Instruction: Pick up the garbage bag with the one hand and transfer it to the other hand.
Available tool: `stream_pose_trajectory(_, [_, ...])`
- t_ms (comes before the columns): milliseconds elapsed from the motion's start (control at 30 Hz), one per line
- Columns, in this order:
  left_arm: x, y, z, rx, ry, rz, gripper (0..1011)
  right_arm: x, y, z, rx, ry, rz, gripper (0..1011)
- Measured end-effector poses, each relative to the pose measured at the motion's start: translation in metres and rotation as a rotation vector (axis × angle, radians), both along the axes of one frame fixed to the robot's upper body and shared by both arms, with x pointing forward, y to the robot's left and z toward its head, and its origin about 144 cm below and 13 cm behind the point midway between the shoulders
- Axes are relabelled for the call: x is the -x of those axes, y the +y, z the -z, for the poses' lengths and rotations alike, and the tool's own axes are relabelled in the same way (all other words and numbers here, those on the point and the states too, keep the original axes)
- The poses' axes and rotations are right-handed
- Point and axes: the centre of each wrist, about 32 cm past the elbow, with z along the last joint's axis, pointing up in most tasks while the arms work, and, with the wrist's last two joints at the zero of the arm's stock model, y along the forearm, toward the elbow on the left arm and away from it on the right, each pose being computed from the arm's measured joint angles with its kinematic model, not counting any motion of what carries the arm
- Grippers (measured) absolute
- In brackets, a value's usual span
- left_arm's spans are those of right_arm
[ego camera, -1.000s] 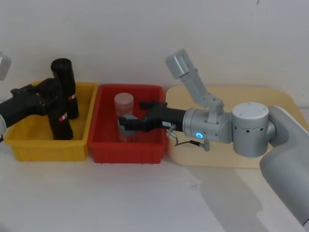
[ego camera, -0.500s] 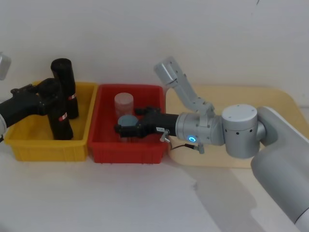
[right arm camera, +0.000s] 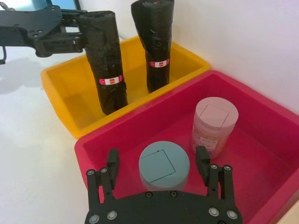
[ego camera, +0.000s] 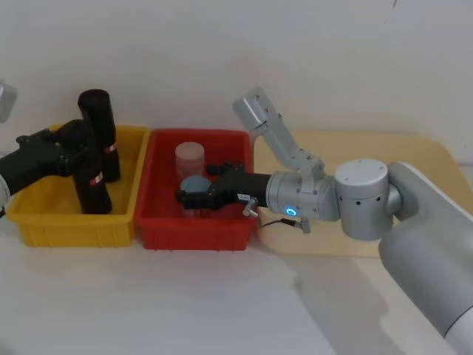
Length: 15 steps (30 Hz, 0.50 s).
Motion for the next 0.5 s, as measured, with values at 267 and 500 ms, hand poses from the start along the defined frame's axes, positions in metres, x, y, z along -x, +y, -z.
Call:
stream_pose_trajectory(267, [0.0, 0.0, 0.0, 0.0, 0.0, 0.0, 519, -0.0024, -0.0003, 0.0027, 0.012, 0.007, 0.002, 1000])
stream_pose_trajectory(500, [0.0, 0.0, 0.0, 0.0, 0.0, 0.0, 519, -0.004, 0.0003, 0.005, 0.023, 0.007, 0.003, 999])
